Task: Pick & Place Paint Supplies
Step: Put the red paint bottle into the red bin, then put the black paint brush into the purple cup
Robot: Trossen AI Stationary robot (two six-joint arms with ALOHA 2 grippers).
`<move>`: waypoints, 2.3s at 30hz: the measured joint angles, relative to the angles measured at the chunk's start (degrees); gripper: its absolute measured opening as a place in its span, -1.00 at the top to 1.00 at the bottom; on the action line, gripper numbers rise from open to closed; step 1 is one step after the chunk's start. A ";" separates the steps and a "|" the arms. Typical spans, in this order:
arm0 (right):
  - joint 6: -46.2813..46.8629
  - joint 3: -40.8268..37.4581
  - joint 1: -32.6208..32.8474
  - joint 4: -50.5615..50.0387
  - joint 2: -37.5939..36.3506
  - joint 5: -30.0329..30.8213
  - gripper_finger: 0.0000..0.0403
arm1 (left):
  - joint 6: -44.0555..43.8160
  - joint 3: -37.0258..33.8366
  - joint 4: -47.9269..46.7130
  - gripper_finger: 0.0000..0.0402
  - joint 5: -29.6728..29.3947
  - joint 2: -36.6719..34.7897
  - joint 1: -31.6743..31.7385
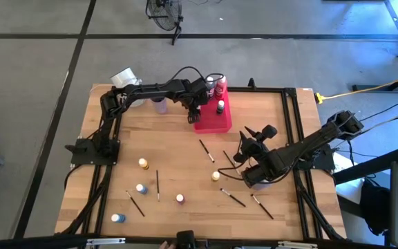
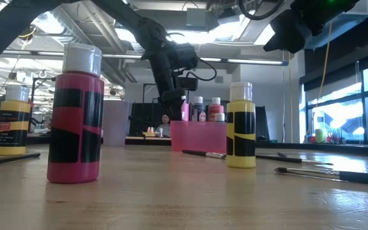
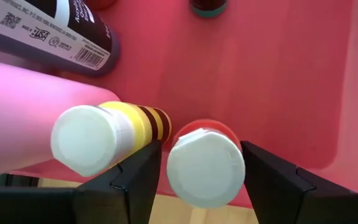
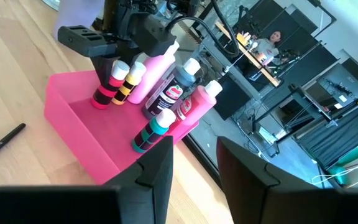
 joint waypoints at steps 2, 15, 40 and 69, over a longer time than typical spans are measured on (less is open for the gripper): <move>0.00 0.00 0.00 -0.02 0.02 0.00 0.37 | 0.00 0.00 -0.01 -0.05 -0.01 -0.02 0.00; -0.01 0.00 0.00 -0.21 0.00 0.00 0.37 | -0.02 0.02 -0.02 -0.05 -0.98 -0.11 0.00; -0.02 0.00 0.00 -0.85 0.00 0.07 0.37 | -1.14 0.11 -0.02 -0.05 0.89 -0.15 0.00; -0.02 0.00 -0.04 -0.80 0.00 -0.30 0.37 | -2.99 1.92 2.71 -0.05 1.94 -0.22 -0.60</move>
